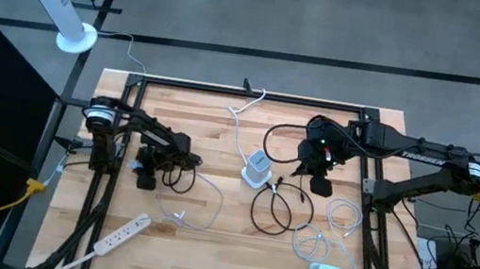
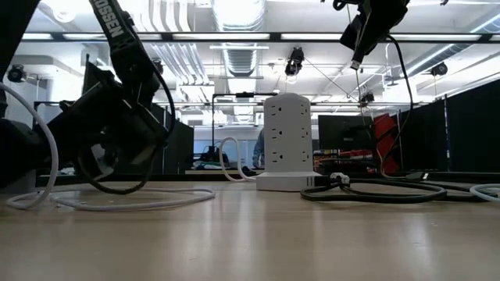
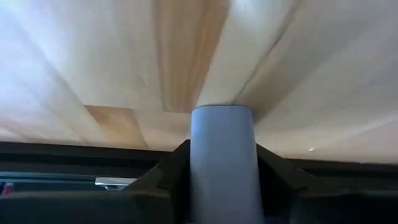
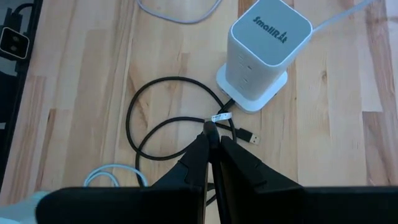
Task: Plug in charger cables
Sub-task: Insert the top black charger cable into the purple charger adapter
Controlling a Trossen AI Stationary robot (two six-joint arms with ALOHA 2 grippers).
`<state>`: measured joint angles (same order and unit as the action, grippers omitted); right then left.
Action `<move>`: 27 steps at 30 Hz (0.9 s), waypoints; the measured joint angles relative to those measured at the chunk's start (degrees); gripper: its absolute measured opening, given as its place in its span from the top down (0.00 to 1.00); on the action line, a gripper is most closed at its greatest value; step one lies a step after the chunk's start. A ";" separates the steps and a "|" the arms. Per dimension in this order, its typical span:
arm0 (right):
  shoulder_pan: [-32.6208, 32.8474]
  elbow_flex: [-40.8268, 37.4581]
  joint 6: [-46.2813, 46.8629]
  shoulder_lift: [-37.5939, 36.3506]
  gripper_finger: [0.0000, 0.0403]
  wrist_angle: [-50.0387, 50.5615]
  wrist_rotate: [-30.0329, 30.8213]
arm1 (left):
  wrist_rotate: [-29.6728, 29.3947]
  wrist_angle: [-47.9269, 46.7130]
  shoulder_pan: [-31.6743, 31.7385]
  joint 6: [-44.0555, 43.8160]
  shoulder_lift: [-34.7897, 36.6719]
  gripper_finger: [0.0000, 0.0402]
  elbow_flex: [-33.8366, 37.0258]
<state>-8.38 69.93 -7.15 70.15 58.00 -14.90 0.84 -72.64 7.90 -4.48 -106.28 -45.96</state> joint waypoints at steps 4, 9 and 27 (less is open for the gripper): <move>0.00 0.00 -0.41 0.00 0.97 -0.50 0.11 | -0.28 1.90 0.00 -3.77 3.24 0.71 -2.98; -0.08 0.00 -1.46 0.00 0.97 -2.70 0.72 | -0.32 10.05 0.00 -7.26 9.51 0.71 -9.62; -0.28 0.02 -3.92 -5.95 0.97 -15.32 3.61 | 0.26 53.66 -0.54 -15.54 19.28 0.71 -20.84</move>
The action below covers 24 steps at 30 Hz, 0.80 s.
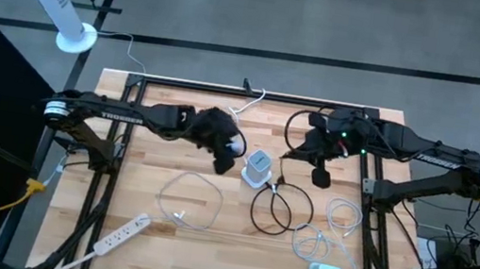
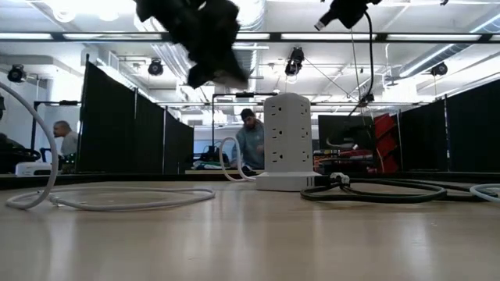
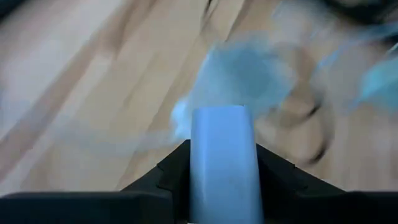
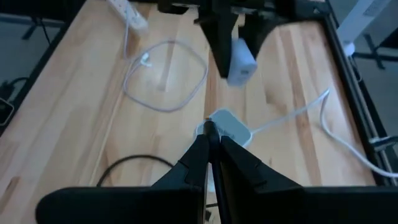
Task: Plug in charger cables
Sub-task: Insert the top black charger cable into the purple charger adapter
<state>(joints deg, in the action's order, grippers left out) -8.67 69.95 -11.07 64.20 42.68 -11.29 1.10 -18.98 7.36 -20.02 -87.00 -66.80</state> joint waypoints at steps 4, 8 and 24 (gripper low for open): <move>0.00 0.00 0.61 -0.08 0.97 -0.14 -0.01 | 1.99 9.08 -0.52 1.90 -0.02 0.71 -0.16; 0.02 0.00 0.59 -0.06 0.97 -0.30 -0.07 | 2.73 10.98 -0.83 1.24 -0.07 0.71 -0.18; 0.17 0.00 1.05 -0.04 0.97 -7.59 -1.45 | 9.81 26.14 -2.41 1.44 -0.09 0.71 -0.18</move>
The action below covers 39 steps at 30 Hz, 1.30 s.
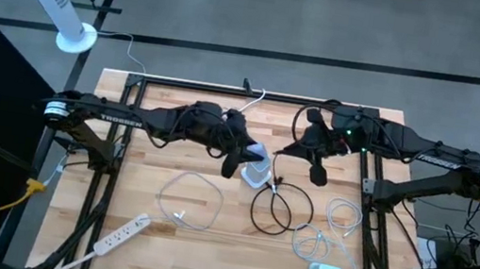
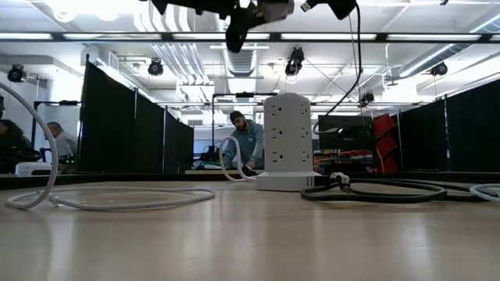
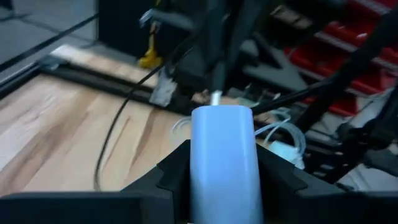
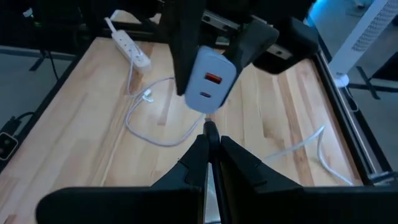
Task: Plug in charger cables
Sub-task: Insert the top black charger cable into the purple charger adapter
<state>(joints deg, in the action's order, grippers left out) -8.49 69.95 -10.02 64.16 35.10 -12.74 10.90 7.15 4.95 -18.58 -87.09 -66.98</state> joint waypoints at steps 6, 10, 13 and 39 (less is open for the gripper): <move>0.35 0.00 -6.43 -0.22 0.97 -1.37 -3.13 | 9.91 1.27 0.00 -1.16 0.00 0.71 0.00; 0.68 0.00 -13.22 -0.80 0.97 -4.57 -3.17 | 12.65 1.22 -0.02 -2.62 -0.02 0.71 0.00; 0.63 0.09 -16.36 -0.84 0.97 -6.69 -3.33 | 12.36 1.21 0.02 -3.21 -0.02 0.71 0.02; 0.61 0.55 -1.15 -8.85 0.97 -4.92 -3.77 | 3.76 0.29 0.20 -1.53 -0.04 0.71 0.24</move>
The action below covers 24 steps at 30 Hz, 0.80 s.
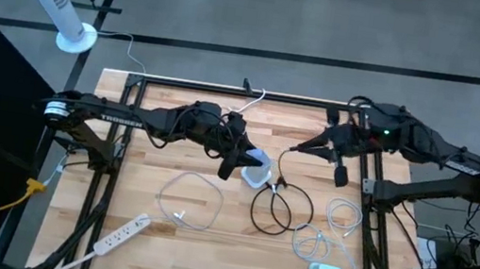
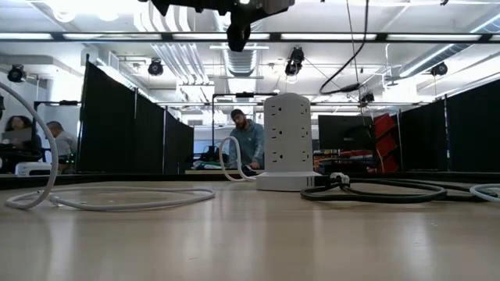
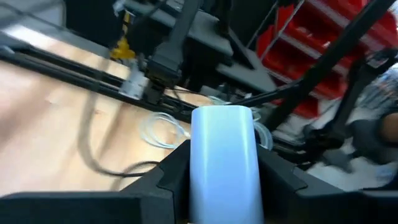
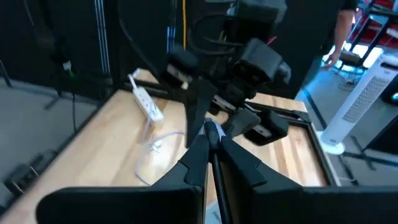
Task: Plug in charger cables
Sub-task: Insert the top black charger cable into the purple charger adapter
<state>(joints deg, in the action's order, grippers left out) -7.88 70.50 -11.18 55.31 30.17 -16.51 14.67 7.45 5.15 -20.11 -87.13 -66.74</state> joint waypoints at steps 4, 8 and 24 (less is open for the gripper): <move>0.00 0.00 8.71 -1.76 0.97 0.80 -0.02 | -3.93 -0.20 0.00 17.78 0.00 0.71 0.00; 0.00 0.00 20.85 -2.89 0.97 0.94 0.01 | -13.70 -0.40 0.05 33.43 -0.04 0.71 -1.04; 0.00 0.02 33.70 -4.59 0.97 -37.93 -9.00 | -33.24 -0.33 0.54 42.94 -0.04 0.71 -8.33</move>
<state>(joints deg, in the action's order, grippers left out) -7.88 70.52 22.52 50.72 -7.75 -25.52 -18.57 7.11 5.69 22.84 -87.18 -75.07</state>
